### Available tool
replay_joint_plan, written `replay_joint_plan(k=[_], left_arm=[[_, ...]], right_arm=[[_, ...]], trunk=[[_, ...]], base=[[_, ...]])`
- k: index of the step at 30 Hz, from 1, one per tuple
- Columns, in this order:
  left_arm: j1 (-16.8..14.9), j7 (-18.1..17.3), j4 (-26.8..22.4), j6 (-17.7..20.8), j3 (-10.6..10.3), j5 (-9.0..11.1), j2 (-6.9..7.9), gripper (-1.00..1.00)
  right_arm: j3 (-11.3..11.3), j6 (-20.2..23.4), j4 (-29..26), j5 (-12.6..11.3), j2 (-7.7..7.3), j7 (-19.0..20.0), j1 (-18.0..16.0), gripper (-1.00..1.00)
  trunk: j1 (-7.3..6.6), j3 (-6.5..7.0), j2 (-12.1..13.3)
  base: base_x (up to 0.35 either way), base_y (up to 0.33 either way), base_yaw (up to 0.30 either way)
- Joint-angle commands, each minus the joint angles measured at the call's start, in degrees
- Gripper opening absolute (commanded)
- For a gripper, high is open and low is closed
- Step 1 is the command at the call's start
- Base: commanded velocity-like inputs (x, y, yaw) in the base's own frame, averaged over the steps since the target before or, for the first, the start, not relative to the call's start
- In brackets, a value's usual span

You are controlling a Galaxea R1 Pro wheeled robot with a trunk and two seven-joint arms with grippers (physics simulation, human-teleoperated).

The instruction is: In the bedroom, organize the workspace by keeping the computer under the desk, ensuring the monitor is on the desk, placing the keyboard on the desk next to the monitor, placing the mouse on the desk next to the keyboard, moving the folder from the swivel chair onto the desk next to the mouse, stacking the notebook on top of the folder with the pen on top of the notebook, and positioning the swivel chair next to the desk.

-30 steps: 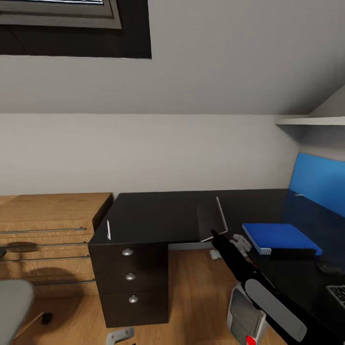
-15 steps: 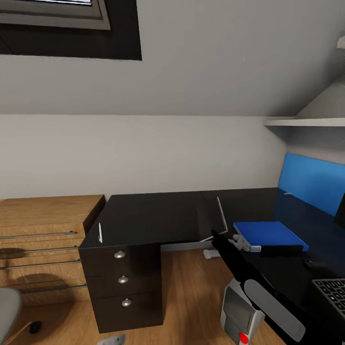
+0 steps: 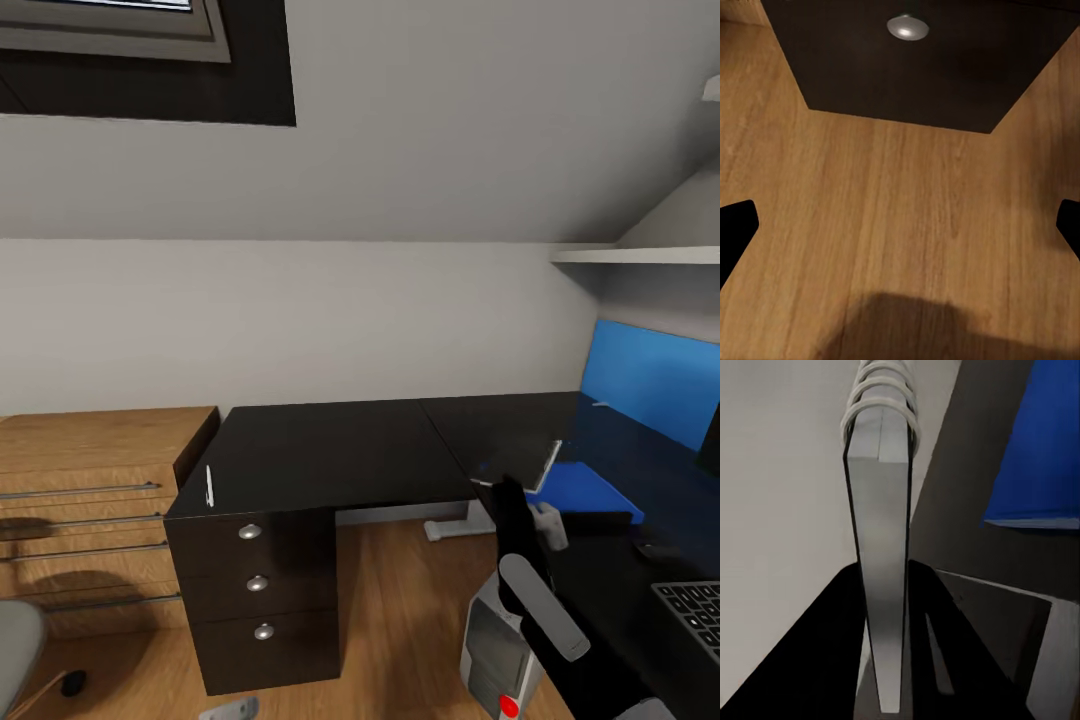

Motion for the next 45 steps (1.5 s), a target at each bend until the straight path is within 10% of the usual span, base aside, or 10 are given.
replay_joint_plan(k=[1,8,21,45], left_arm=[[0.00,0.42,-0.13,0.21,-0.11,0.50,0.03,1.00],[0.00,0.47,1.58,0.14,0.13,0.52,0.03,1.00],[0.00,0.44,2.25,0.00,0.04,0.45,0.03,1.00],[0.00,0.35,1.82,-1.81,0.10,0.51,-0.08,1.00]], right_arm=[[-1.22,-0.29,0.55,0.30,0.26,-0.29,-0.09,-1.00],[-6.95,-0.54,4.13,0.16,0.83,-0.29,-0.12,-1.00],[-10.82,-0.72,4.84,-0.16,0.91,0.14,-0.12,-1.00],[-13.60,-5.11,5.17,-1.18,1.49,1.43,-0.48,-1.00]], trunk=[[0.00,-0.05,-0.03],[0.00,-0.05,-0.03],[0.00,-0.05,-0.03],[0.00,-0.05,-0.03]], base=[[0.000,0.000,0.000],[0.000,0.000,0.000],[0.000,0.000,0.000],[0.050,0.000,0.000]])
